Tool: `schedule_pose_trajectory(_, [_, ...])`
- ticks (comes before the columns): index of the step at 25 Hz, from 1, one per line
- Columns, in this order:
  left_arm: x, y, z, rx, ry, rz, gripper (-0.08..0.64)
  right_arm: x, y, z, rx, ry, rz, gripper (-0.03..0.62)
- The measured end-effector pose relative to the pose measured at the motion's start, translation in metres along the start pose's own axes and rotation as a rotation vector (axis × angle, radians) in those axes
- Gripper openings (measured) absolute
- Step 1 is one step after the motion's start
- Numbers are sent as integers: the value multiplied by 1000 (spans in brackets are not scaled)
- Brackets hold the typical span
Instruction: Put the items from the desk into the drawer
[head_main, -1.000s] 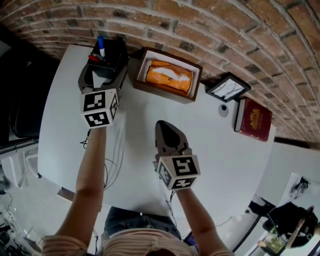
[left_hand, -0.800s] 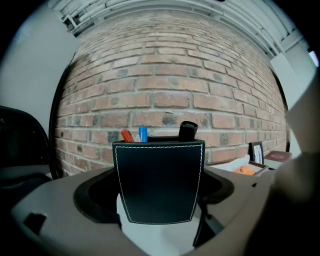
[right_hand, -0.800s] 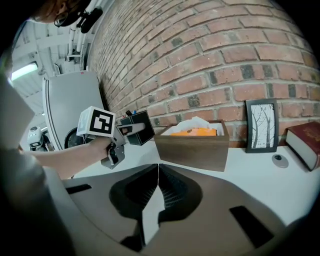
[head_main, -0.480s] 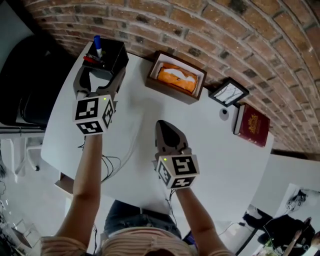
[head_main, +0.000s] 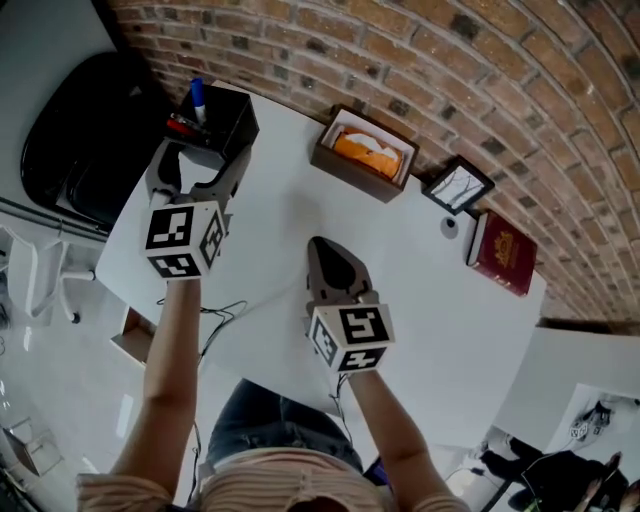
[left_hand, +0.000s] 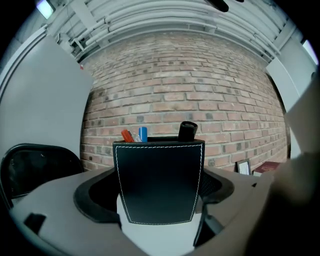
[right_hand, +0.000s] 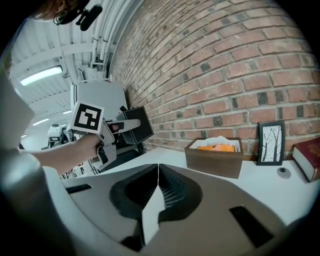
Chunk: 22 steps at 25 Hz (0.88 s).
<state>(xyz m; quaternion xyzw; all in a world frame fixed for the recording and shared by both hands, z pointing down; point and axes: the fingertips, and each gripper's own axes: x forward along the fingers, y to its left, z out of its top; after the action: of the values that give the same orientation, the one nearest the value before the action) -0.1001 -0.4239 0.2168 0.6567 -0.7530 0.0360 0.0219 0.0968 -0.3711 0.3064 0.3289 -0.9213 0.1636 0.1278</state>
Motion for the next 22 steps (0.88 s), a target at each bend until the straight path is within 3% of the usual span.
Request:
schedule_pose_trajectory(11, [-137,16,22,-1,-20,98,446,-64,66,-9,-43,-29,116,18])
schedule_pose_trajectory(22, [-258,33,12,39,0,199,446,-117,124,-35,-74,-32,216,18])
